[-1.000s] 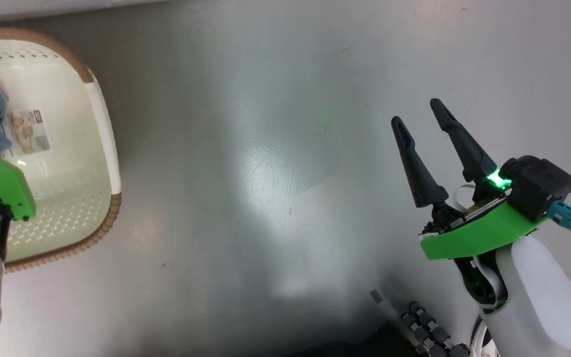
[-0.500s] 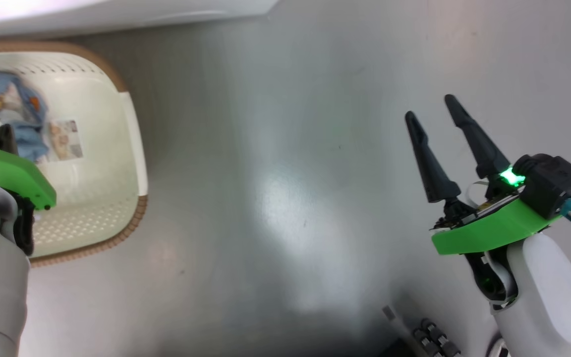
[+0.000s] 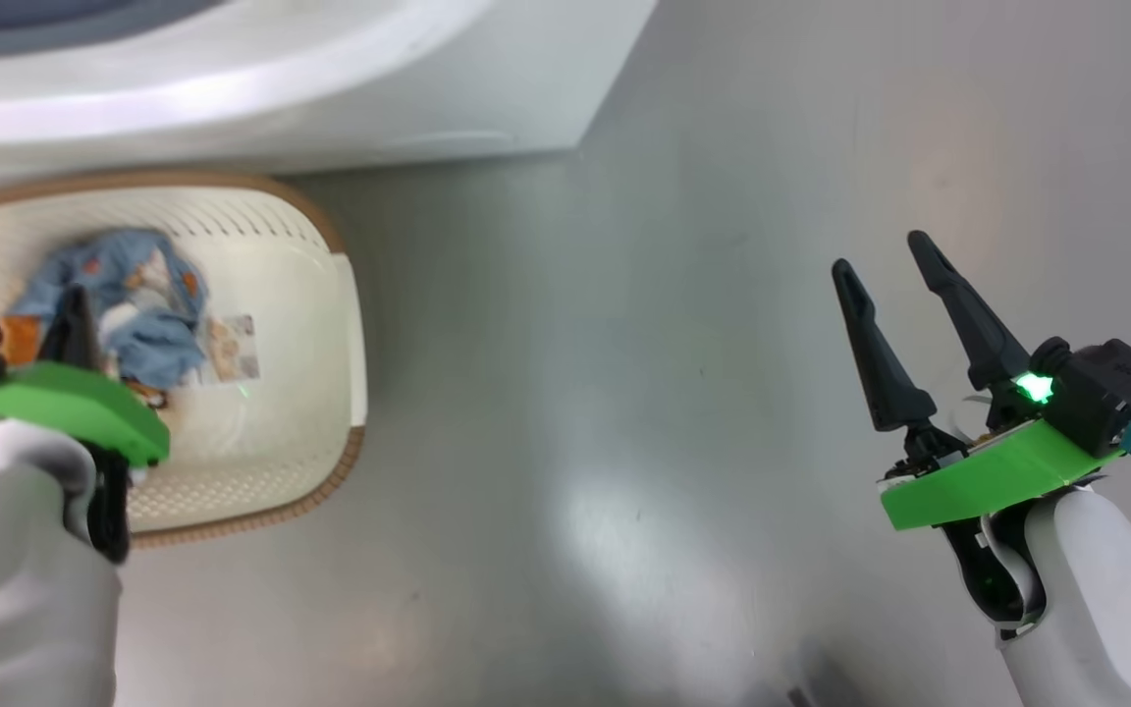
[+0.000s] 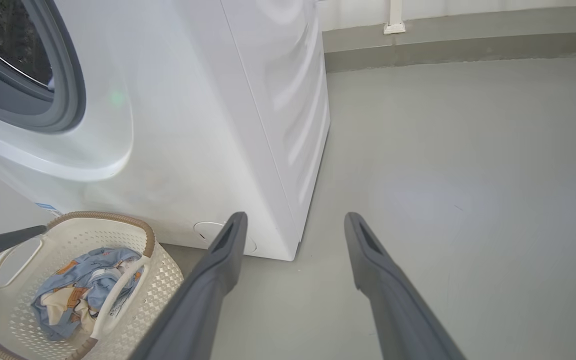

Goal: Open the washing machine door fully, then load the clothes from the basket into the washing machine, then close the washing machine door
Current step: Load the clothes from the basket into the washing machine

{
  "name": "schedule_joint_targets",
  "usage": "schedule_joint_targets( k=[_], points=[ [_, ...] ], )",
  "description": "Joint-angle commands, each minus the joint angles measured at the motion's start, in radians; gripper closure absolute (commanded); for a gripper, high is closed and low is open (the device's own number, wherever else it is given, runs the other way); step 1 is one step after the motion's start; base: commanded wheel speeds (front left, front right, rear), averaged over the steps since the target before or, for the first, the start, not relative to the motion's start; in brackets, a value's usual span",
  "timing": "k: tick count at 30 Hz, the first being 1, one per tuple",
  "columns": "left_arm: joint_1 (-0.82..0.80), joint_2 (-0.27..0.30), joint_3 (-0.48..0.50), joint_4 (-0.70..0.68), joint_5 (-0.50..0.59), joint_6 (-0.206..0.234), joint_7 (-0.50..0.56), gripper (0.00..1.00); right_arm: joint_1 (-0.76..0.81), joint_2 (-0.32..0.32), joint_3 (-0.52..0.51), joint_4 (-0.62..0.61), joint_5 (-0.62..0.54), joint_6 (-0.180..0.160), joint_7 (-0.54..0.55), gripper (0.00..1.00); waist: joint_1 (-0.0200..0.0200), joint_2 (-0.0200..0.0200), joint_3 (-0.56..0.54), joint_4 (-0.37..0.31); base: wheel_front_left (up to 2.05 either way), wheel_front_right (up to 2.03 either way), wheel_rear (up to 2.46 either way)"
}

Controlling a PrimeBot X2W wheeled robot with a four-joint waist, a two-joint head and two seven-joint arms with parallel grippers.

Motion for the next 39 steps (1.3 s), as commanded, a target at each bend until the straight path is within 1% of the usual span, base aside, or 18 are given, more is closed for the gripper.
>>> schedule_joint_targets(
  k=[1, 5, 7, 11, 13, 14, 15, 16, 17, 18, 23, 28, 33, 39],
  points=[
    [0.070, 0.041, 0.031, -0.047, -0.003, -0.002, -0.012, 1.00, 0.051, -0.008, 0.012, -0.013, 0.005, 0.002, -0.005, 0.00, 0.0000, 0.0000, -0.077, 0.027, 0.00, 0.00, 0.00],
    [0.136, 0.031, 0.044, -0.135, 0.002, -0.003, -0.012, 1.00, 0.067, -0.008, 0.009, -0.003, 0.011, 0.002, -0.005, 0.00, 0.0000, 0.0000, -0.120, 0.030, 0.00, 0.00, 0.00],
    [0.182, 0.027, 0.050, -0.192, 0.002, -0.003, -0.012, 0.91, 0.080, -0.006, 0.006, 0.002, 0.015, 0.002, -0.005, 0.00, 0.0000, 0.0000, -0.147, 0.032, 0.00, 0.00, 0.00],
    [0.268, 0.027, 0.046, -0.298, 0.011, -0.003, -0.012, 0.64, 0.107, -0.006, 0.001, 0.012, 0.022, 0.002, -0.005, 0.00, 0.0000, 0.0000, -0.197, 0.036, 0.00, 0.00, 0.00],
    [0.306, 0.027, 0.043, -0.344, 0.016, -0.003, -0.012, 0.53, 0.120, -0.007, -0.002, 0.017, 0.026, 0.002, -0.005, 0.00, 0.0000, 0.0000, -0.221, 0.038, 0.00, 0.00, 0.00],
    [0.325, 0.026, 0.046, -0.367, 0.018, -0.003, -0.012, 0.38, 0.128, -0.007, -0.003, 0.019, 0.028, 0.002, -0.005, 0.00, 0.0000, 0.0000, -0.234, 0.039, 0.00, 0.00, 0.00],
    [0.342, 0.026, 0.048, -0.388, 0.021, -0.003, -0.012, 0.19, 0.135, -0.007, -0.005, 0.021, 0.029, 0.002, -0.005, 0.00, 0.0000, 0.0000, -0.246, 0.039, 0.00, 0.00, 0.00],
    [0.360, 0.024, 0.051, -0.409, 0.022, -0.003, -0.012, 0.08, 0.143, -0.008, -0.006, 0.022, 0.031, 0.002, -0.005, 0.00, 0.0000, 0.0000, -0.259, 0.039, 0.00, 0.00, 0.00],
    [0.378, 0.023, 0.055, -0.429, 0.022, -0.003, -0.012, 0.00, 0.151, -0.010, -0.006, 0.024, 0.033, 0.002, -0.005, 0.00, 0.0000, 0.0000, -0.272, 0.038, 0.00, 0.00, 0.00],
    [0.414, 0.021, 0.059, -0.466, 0.028, -0.003, -0.012, 0.00, 0.167, -0.012, -0.010, 0.027, 0.036, 0.002, -0.005, 0.00, 0.0000, 0.0000, -0.299, 0.036, 0.00, 0.00, 0.00],
    [0.502, 0.017, 0.062, -0.550, 0.042, -0.003, -0.012, 0.00, 0.211, -0.015, -0.021, 0.031, 0.043, 0.002, -0.005, 0.00, 0.0000, 0.0000, -0.363, 0.030, 0.00, 0.00, 0.00],
    [0.593, 0.001, 0.076, -0.640, 0.053, -0.003, -0.012, 0.00, 0.260, -0.016, -0.039, 0.031, 0.048, 0.002, -0.005, 0.00, 0.0000, 0.0000, -0.421, 0.027, 0.00, 0.00, 0.00],
    [0.677, -0.018, 0.092, -0.731, 0.072, -0.003, -0.012, 0.00, 0.306, -0.016, -0.057, 0.025, 0.048, 0.002, -0.005, 0.00, 0.0000, 0.0000, -0.461, 0.025, 0.00, 0.00, 0.00],
    [0.768, -0.031, 0.112, -0.829, 0.089, -0.003, -0.012, 0.00, 0.339, -0.016, -0.074, 0.014, 0.047, 0.002, -0.005, 0.00, 0.0000, 0.0000, -0.482, 0.021, 0.00, 0.00, 0.00]
  ],
)
